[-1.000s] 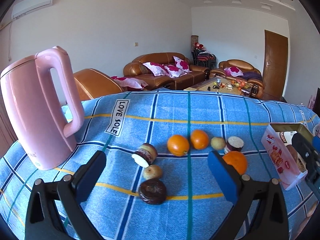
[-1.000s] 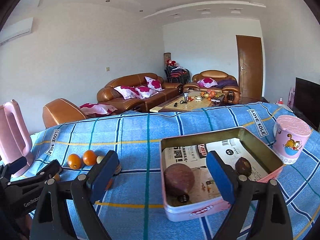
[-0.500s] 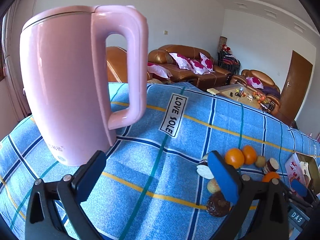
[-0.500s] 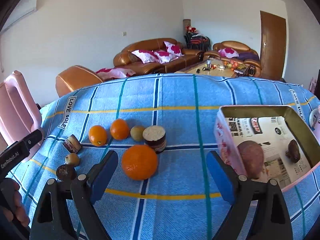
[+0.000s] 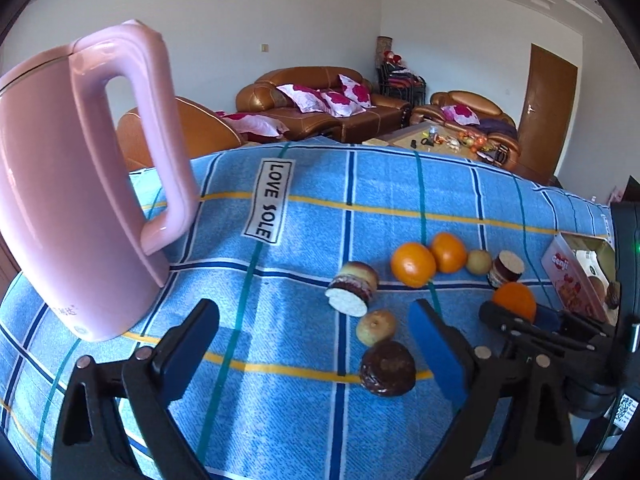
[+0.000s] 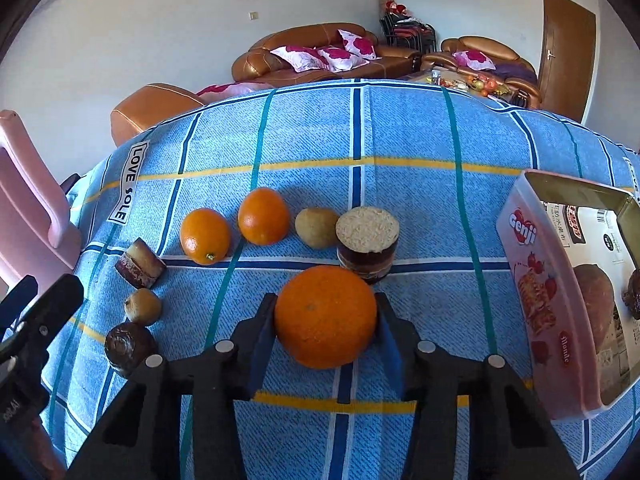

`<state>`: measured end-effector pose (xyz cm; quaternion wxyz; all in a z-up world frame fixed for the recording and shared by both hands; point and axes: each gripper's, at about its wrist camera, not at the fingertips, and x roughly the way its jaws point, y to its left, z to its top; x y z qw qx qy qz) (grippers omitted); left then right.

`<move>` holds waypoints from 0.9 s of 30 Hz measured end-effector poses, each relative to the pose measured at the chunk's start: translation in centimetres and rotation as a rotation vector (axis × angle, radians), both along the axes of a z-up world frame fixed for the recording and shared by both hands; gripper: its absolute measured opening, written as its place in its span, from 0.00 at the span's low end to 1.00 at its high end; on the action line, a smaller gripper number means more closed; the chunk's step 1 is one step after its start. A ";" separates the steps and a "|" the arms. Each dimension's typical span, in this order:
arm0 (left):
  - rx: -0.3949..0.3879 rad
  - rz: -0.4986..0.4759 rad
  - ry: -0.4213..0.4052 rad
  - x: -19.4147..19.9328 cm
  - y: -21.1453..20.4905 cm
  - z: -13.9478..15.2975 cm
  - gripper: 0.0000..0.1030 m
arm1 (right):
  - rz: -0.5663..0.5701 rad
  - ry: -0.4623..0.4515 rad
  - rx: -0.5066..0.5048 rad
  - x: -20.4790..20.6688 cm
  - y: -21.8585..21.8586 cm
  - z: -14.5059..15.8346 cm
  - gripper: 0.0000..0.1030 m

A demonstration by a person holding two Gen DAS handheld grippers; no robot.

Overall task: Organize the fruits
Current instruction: 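Lower the right tool onto the large orange and close it, then grasp a dark mangosteen with the left tool while the right tool holds the orange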

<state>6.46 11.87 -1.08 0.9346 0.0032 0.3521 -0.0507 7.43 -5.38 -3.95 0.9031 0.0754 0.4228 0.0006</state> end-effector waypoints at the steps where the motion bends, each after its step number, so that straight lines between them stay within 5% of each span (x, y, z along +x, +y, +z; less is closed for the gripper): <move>1: -0.005 -0.028 0.012 0.0 -0.3 -0.1 0.86 | 0.003 -0.001 0.004 -0.3 -0.2 0.0 0.47; 12: 0.044 -0.167 0.114 -0.7 -3.5 -2.1 0.64 | -0.023 -0.073 0.024 -4.7 -3.3 1.2 0.47; 16: -0.004 -0.154 0.178 0.2 -2.8 -3.0 0.38 | -0.015 -0.081 0.021 -5.2 -3.6 1.3 0.47; 23: -0.056 -0.129 0.171 0.3 -1.9 -2.9 0.36 | -0.007 -0.079 0.029 -5.1 -3.4 1.3 0.47; 27: -0.106 -0.110 0.070 -0.5 -1.1 -1.3 0.36 | 0.008 -0.121 0.016 -5.7 -3.1 1.6 0.47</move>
